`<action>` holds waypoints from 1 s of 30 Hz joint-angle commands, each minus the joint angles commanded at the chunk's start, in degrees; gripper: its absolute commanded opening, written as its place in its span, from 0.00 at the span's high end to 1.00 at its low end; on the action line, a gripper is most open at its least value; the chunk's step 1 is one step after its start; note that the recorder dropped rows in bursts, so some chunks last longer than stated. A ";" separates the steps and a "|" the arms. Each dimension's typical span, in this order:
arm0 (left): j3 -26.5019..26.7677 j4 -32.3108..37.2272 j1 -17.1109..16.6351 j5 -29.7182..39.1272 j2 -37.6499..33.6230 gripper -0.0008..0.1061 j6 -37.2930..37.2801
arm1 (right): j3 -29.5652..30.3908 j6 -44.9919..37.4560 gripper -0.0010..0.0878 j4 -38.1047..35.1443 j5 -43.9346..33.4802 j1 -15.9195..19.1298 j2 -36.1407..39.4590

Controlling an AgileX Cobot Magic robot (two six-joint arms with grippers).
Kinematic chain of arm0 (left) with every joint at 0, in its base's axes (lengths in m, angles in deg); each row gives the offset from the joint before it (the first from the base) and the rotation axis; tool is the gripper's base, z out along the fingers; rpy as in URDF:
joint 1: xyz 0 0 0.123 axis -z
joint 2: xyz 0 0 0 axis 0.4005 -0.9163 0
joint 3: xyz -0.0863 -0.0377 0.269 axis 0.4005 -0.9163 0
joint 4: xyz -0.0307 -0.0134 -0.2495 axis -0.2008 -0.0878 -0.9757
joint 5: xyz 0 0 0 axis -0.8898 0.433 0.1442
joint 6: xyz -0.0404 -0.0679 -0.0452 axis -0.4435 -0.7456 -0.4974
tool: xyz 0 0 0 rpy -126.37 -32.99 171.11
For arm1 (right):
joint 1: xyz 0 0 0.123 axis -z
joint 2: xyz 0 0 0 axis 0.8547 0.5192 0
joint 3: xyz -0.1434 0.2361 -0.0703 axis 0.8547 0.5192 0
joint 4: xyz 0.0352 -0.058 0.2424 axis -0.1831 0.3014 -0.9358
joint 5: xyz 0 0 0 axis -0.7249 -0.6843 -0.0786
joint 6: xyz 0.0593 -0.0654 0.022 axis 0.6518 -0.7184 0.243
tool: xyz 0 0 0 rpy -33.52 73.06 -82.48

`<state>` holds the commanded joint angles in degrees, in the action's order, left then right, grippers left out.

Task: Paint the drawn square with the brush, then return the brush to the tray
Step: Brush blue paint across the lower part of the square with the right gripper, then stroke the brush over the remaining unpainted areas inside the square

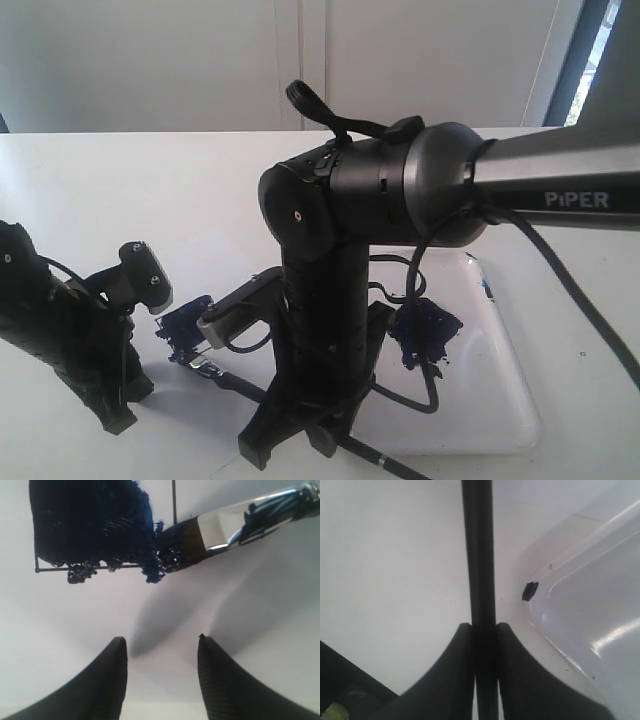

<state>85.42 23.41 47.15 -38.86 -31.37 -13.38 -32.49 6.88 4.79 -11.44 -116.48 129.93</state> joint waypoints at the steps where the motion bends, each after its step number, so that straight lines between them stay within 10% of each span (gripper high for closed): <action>1: 0.00 0.00 0.00 0.00 0.00 0.53 0.00 | 0.00 0.00 0.99 0.00 0.00 0.00 0.00; 30: 0.00 0.00 0.00 0.00 0.00 0.53 0.00 | 0.00 4.55 0.99 5.89 -0.10 0.11 1.29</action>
<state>85.42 23.41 47.15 -38.86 -31.37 -13.38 -32.49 11.43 10.69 -11.54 -116.37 131.22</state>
